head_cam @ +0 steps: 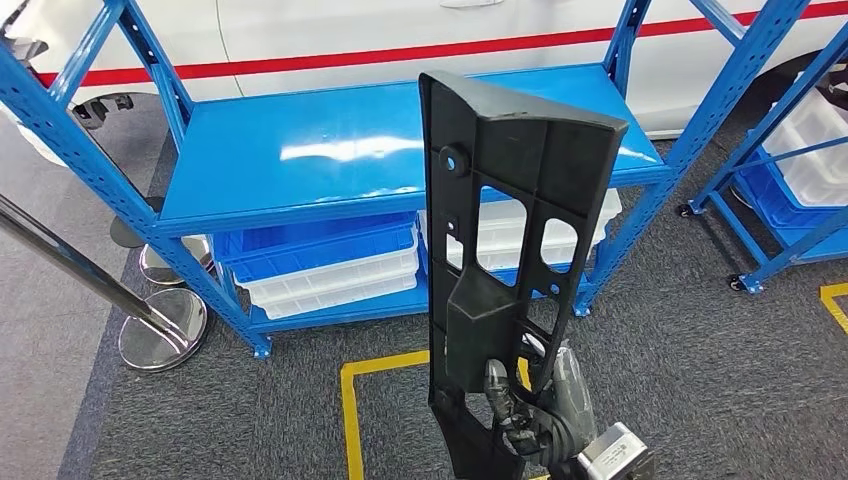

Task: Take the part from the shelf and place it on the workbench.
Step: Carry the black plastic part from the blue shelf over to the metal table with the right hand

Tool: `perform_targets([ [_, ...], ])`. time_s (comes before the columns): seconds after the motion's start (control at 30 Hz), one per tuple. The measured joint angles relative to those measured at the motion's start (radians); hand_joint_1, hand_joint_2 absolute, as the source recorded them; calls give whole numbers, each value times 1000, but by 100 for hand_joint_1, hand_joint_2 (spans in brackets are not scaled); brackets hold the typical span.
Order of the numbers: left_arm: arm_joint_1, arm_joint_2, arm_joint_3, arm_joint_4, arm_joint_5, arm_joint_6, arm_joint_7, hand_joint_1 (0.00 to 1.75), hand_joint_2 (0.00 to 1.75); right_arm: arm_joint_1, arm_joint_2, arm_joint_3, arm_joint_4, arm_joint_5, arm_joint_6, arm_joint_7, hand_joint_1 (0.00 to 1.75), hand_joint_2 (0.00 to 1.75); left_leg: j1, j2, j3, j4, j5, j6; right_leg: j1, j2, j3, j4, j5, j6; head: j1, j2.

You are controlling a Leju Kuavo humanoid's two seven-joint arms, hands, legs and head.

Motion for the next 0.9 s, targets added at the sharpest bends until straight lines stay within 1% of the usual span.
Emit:
perform_targets([
  [0.03, 0, 0, 5, -1, -3, -3, 0, 0, 175, 13, 1, -3, 0, -8, 0, -17, 175, 175, -3, -2, 35, -55, -1, 5, 0, -1, -3, -1, 8, 6, 0, 0],
  [0.07, 0, 1, 12, -1, -8, -6, 0, 0, 175, 30, 3, -6, 1, -22, 2, -37, 175, 175, -6, -3, 52, -87, -6, 9, -1, -2, -5, -3, 16, 12, 0, 0],
  [0.1, 1, 1, 20, -1, -13, -9, 1, 0, 175, 48, 6, -12, 1, -38, 6, -58, 175, 175, -9, -3, 54, -97, -3, 11, -1, -2, -5, -7, 25, 18, 0, 0],
  [0.13, 3, 1, 29, -2, -19, -11, 2, 0, 175, 69, 10, -22, 2, -59, 12, -75, 175, 175, -8, -1, 49, -100, 7, 17, -2, 0, -5, -10, 31, 25, 0, 0],
  [0.17, 4, 1, 37, -2, -27, -13, 5, 0, 175, 89, 16, -35, 4, -78, 21, -86, 175, 175, -6, 4, 44, -106, 18, 24, -2, 3, -9, -5, 22, 30, 0, 0],
  [0.2, 4, 0, 45, -3, -34, -15, 8, 0, 175, 108, 23, -50, 6, -94, 30, -92, 175, 175, -3, 11, 35, -111, 29, 33, -3, 5, -18, 14, -4, 35, 0, 0],
  [0.23, 5, -2, 53, -5, -42, -16, 11, 0, 175, 125, 30, -67, 8, -104, 38, -94, 175, 175, -1, 19, 25, -115, 41, 40, -4, 7, -32, 53, -47, 40, 0, 0],
  [0.27, 6, -5, 59, -7, -48, -16, 13, 0, 175, 139, 38, -83, 11, -109, 47, -95, 175, 175, -3, 27, 12, -113, 50, 45, -5, 7, -49, 111, -101, 43, 0, 0],
  [0.3, 7, -8, 65, -10, -54, -16, 15, 0, 175, 151, 48, -99, 13, -110, 58, -93, 175, 175, -4, 36, -2, -109, 58, 48, -6, 7, -66, 178, -146, 47, 0, 0],
  [0.33, 7, -10, 72, -13, -60, -18, 17, 0, 175, 162, 58, -114, 16, -110, 70, -91, 175, 175, -5, 45, -17, -104, 65, 48, -7, 7, -76, 237, -170, 50, 0, 0],
  [0.37, 8, -13, 78, -17, -65, -19, 19, 0, 175, 171, 69, -128, 18, -109, 85, -88, 175, 175, -6, 54, -32, -97, 72, 46, -7, 6, -72, 271, -170, 53, 0, 0],
  [0.4, 8, -16, 84, -20, -71, -21, 20, 0, 175, 178, 80, -142, 19, -107, 98, -86, 175, 175, -6, 64, -47, -88, 77, 44, -8, 4, -51, 270, -149, 55, 0, 0],
  [0.43, 7, -19, 90, -23, -76, -23, 21, 0, 175, 183, 90, -153, 20, -104, 110, -84, 175, 175, -5, 73, -61, -79, 81, 42, -10, -2, -10, 230, -120, 57, 0, 0],
  [0.47, 7, -21, 95, -25, -81, -25, 21, 0, 175, 186, 98, -163, 20, -99, 122, -83, 175, 175, -5, 83, -74, -68, 83, 39, -11, -16, 39, 163, -103, 57, 0, 0],
  [0.5, 7, -23, 100, -28, -87, -28, 21, 0, 175, 187, 107, -171, 20, -94, 134, -83, 175, 175, -6, 91, -85, -57, 85, 35, -7, -36, 87, 91, -102, 55, 0, 0],
  [0.53, 7, -25, 106, -30, -94, -31, 20, 0, 175, 187, 115, -178, 20, -88, 146, -83, 175, 175, -8, 99, -91, -50, 88, 31, -3, -53, 120, 37, -108, 49, 0, 0],
  [0.57, 6, -26, 114, -32, -103, -34, 18, 0, 175, 187, 125, -186, 20, -81, 159, -83, 175, 175, -10, 107, -95, -45, 91, 26, 1, -61, 135, 5, -118, 42, 0, 0],
  [0.6, 5, -27, 122, -34, -110, -37, 16, 0, 175, 188, 135, -194, 20, -75, 170, -83, 175, 175, -11, 115, -97, -44, 96, 20, 6, -60, 136, -6, -120, 32, 0, 0],
  [0.63, 5, -28, 130, -35, -117, -38, 14, 0, 175, 190, 143, -201, 20, -71, 179, -83, 175, 175, -11, 124, -98, -44, 101, 14, 5, -50, 129, -6, -113, 22, 0, 0],
  [0.67, 4, -29, 137, -36, -121, -40, 13, 0, 175, 191, 151, -208, 20, -68, 185, -84, 175, 175, -9, 122, -100, -41, 98, 7, 4, -41, 122, -9, -105, 11, 0, 0],
  [0.7, 4, -30, 142, -37, -123, -40, 12, 0, 175, 191, 158, -213, 20, -67, 188, -84, 175, 175, -7, 105, -107, -28, 80, 0, 3, -32, 112, -10, -95, 0, 0, 0],
  [0.73, 4, -31, 147, -38, -125, -40, 12, 0, 175, 190, 164, -217, 20, -66, 190, -84, 175, 175, -4, 78, -119, 4, 44, -5, 1, -23, 100, -12, -82, -9, 0, 0],
  [0.77, 6, -31, 151, -39, -125, -41, 12, 0, 175, 190, 169, -220, 20, -65, 191, -84, 175, 175, -2, 45, -135, 55, -7, -10, 1, -12, 87, -12, -70, -15, 0, 0],
  [0.8, 7, -32, 155, -40, -126, -41, 12, 0, 175, 190, 173, -223, 20, -64, 191, -84, 175, 175, -1, 20, -151, 120, -59, -11, 1, -1, 71, -11, -58, -18, 0, 0],
  [0.83, 9, -32, 160, -41, -126, -41, 12, 0, 175, 190, 177, -225, 21, -64, 191, -84, 175, 175, -1, 7, -163, 183, -95, -11, 3, 12, 55, -10, -45, -20, 0, 0],
  [0.87, 9, -32, 163, -42, -126, -41, 12, 0, 175, 190, 179, -227, 21, -63, 191, -84, 175, 175, -1, 3, -163, 225, -110, -9, 6, 25, 39, -7, -34, -21, 0, 0],
  [0.9, 8, -32, 165, -43, -126, -41, 12, 0, 175, 191, 181, -229, 21, -63, 191, -84, 175, 175, -2, 1, -147, 232, -102, -5, 8, 37, 24, -5, -23, -21, 0, 0],
])
